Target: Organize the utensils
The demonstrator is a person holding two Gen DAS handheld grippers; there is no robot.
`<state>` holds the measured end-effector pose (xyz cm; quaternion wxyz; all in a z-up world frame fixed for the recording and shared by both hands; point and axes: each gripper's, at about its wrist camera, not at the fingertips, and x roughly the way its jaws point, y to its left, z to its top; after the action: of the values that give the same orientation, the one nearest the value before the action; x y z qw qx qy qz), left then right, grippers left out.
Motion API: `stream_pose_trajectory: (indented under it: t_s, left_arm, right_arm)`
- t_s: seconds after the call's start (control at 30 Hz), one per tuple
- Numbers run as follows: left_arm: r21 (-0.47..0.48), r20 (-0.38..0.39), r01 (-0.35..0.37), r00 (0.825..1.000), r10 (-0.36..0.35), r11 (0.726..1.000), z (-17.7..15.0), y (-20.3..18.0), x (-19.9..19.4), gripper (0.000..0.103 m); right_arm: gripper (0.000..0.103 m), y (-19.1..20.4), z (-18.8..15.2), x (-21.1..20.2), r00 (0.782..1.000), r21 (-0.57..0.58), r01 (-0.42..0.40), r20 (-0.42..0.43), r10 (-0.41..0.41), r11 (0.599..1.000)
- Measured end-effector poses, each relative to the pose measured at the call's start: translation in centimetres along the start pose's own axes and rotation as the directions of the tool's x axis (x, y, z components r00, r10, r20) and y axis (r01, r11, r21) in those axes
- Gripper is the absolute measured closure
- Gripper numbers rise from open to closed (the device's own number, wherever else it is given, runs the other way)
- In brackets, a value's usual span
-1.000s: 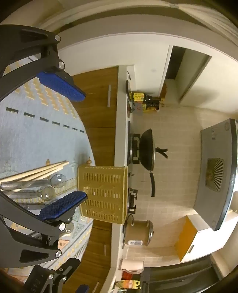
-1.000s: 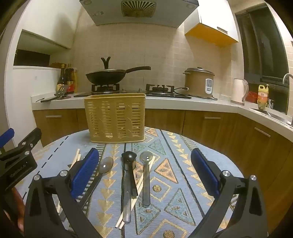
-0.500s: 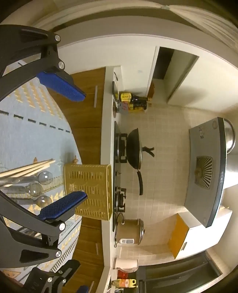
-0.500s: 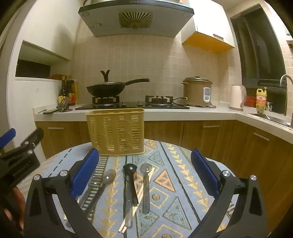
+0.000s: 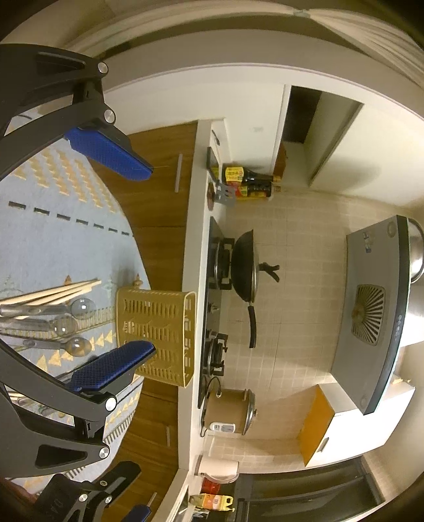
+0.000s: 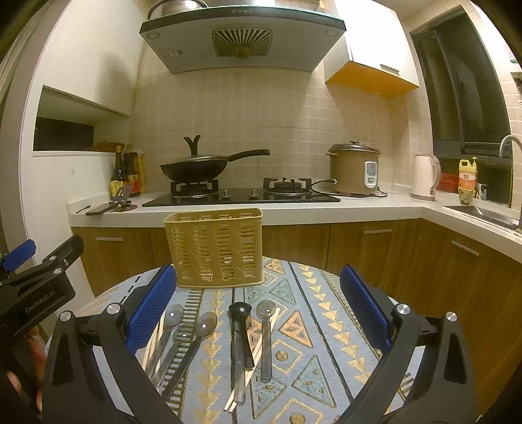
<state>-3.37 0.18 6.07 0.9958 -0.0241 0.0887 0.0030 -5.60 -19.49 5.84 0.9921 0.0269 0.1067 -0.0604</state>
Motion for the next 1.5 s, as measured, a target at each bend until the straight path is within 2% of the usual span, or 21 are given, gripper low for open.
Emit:
stream_pose_trajectory:
  t_s: [0.17,0.37,1.5]
  left_arm:
    - [0.031,-0.035,0.034,0.999,-0.033,0.999,0.0,-0.4,0.1,0.009]
    - [0.044,-0.038,0.027,0.999,-0.025,0.999,-0.2,-1.1,-0.1,0.009]
    - [0.009,-0.054,0.031,0.998,-0.031,0.999,-0.5,-0.6,0.1,0.009]
  right_arm:
    - [0.008,0.0,-0.2,-0.1,1.0,0.002,-0.008,-0.008,0.008,1.0]
    - [0.008,0.4,-0.2,-0.3,1.0,-0.012,0.001,-0.012,-0.001,1.0]
    - [0.008,0.8,-0.8,0.2,1.0,-0.043,0.003,-0.03,-0.005,0.999]
